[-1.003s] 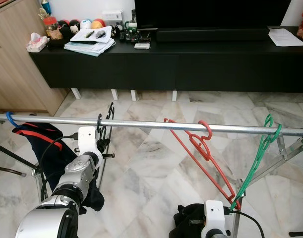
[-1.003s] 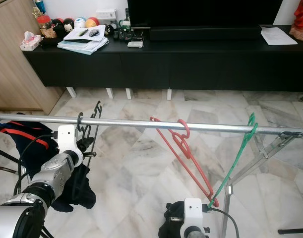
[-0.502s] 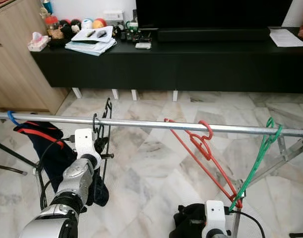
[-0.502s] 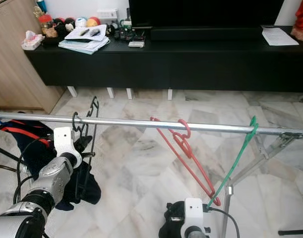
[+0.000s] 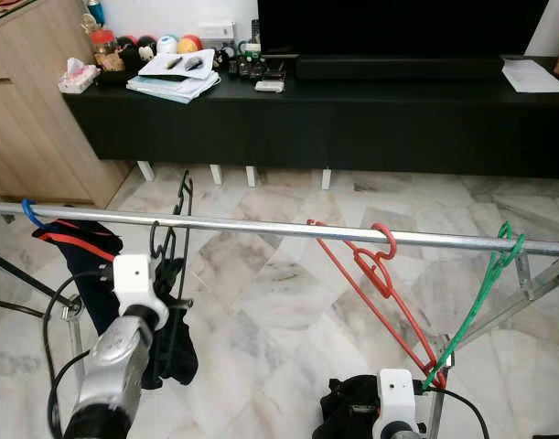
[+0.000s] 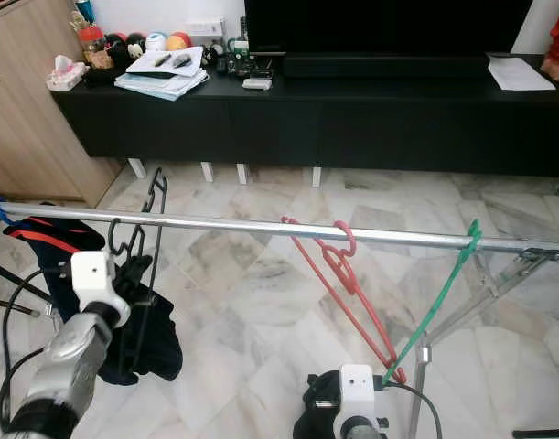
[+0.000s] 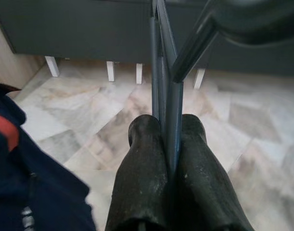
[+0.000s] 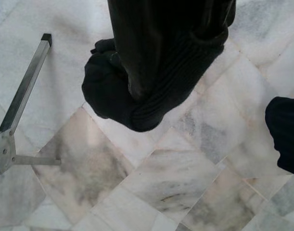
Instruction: Hang hanger
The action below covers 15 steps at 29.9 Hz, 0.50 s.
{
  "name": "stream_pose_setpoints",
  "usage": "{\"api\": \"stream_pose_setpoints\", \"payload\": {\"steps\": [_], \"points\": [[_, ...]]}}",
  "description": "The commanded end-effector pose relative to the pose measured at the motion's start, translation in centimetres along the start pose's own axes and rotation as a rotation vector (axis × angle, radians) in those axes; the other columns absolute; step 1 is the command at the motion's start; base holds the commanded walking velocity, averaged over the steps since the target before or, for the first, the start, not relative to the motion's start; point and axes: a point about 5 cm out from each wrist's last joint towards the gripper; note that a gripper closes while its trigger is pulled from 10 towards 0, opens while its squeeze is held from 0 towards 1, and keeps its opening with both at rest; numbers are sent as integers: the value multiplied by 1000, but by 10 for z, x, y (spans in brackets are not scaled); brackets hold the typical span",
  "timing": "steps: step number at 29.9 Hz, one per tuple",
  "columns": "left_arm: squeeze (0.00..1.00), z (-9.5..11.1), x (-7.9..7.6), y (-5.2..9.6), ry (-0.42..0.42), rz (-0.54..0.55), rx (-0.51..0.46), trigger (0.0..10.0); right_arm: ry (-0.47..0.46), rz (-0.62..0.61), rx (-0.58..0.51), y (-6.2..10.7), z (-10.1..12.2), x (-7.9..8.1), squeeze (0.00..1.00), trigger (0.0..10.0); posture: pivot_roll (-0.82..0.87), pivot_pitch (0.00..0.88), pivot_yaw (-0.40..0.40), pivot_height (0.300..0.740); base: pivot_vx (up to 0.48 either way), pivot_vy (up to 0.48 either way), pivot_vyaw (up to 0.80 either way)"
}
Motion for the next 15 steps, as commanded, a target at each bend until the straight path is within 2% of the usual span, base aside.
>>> {"api": "stream_pose_setpoints", "payload": {"steps": [1, 3, 4, 6, 9, 12, 15], "points": [[0, -9, 8, 10, -37, 12, 47, 10000, 7, 8, -3, 1, -1, 1, 0, 10000, 36, 66, 49, 740, 0, 0, 0], [0, -12, 9, 13, -41, 12, 61, 10000, 8, 8, -2, 1, -1, 1, 0, 10000, 36, 60, 46, 740, 0, 0, 0], [0, -23, 13, 23, -73, 11, 104, 10000, 11, 8, 1, 1, -2, 0, 0, 10000, 38, 54, 44, 740, 0, 0, 0], [0, -34, 17, 31, -86, 23, 147, 10000, 13, 8, 4, 1, -2, -1, 0, 10000, 38, 48, 41, 740, 0, 0, 0], [0, -44, 18, 38, -103, 23, 193, 10000, 14, 9, 5, 1, -2, -1, 0, 10000, 39, 44, 40, 740, 0, 0, 0], [0, -74, 17, 53, -124, 25, 314, 10000, 15, 10, 3, 0, -1, -1, 0, 10000, 30, 26, 37, 740, 0, 0, 0], [0, -83, 16, 58, -131, 29, 358, 10000, 16, 7, -3, 0, 1, -2, 0, 10000, 26, 23, 34, 740, 0, 0, 0]]}}
Point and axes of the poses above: a point about 5 cm out from each wrist's last joint towards the gripper, its own y axis pointing back from the gripper into the wrist, its own z axis along the axis of the wrist's last joint, x = y × z, and after that the axes turned 5 degrees about y, right-handed
